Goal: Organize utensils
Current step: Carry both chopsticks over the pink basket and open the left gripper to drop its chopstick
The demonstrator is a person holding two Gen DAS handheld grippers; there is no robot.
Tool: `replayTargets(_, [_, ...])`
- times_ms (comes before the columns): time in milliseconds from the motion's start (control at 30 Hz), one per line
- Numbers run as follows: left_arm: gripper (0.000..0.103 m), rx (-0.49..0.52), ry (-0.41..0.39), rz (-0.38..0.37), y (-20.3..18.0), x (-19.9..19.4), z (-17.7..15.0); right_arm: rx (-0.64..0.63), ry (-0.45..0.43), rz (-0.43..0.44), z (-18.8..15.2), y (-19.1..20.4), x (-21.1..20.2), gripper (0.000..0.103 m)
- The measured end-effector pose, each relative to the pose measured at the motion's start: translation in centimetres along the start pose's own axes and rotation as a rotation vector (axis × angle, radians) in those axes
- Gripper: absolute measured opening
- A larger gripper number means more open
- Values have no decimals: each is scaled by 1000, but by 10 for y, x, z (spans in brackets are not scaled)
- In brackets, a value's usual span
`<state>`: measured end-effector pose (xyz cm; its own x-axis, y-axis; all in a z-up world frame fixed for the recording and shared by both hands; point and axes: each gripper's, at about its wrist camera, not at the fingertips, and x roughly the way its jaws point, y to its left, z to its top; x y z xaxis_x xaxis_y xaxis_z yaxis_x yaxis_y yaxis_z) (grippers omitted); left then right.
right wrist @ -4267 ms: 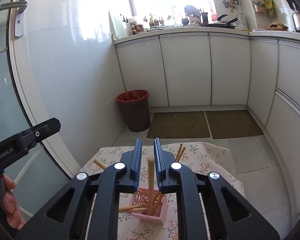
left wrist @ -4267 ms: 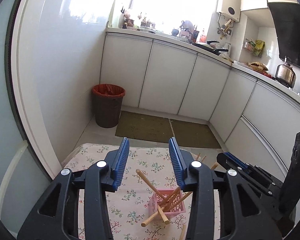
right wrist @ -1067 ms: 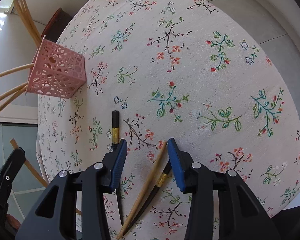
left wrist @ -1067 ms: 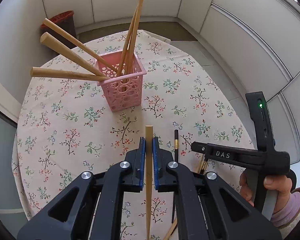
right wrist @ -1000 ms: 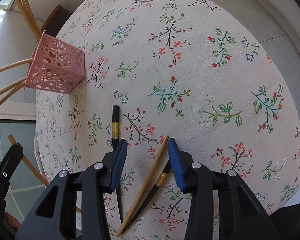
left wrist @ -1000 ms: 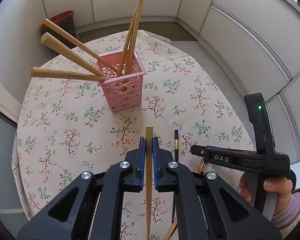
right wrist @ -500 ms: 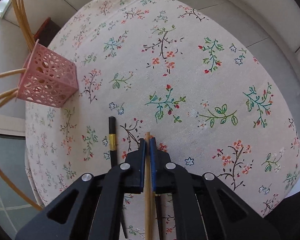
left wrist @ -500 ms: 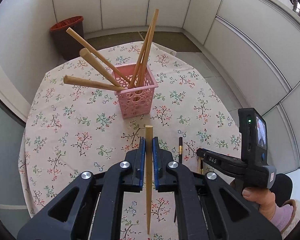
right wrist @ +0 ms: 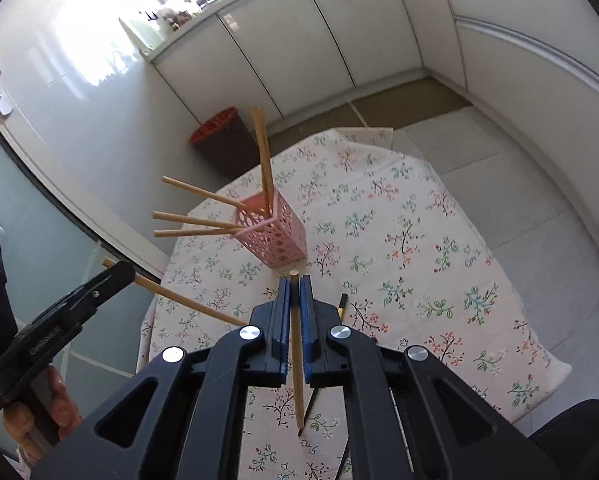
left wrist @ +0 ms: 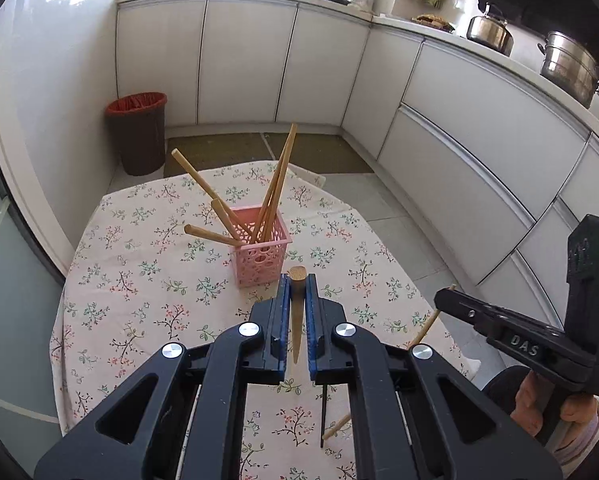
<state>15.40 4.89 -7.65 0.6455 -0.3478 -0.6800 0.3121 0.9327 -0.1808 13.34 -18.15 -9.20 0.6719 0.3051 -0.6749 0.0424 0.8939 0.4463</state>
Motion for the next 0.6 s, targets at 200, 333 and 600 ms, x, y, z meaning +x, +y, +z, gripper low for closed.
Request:
replayTargets(200, [7, 1, -69, 8, -8, -22, 18, -4, -106, 26, 34, 8, -47, 5])
replayTargets(333, [7, 14, -98, 22, -13, -34, 33, -10, -187, 40, 66, 14, -74, 5])
replayTargets(600, [7, -14, -195, 61, -9, -51, 82, -48, -304, 71, 118, 33, -96, 5])
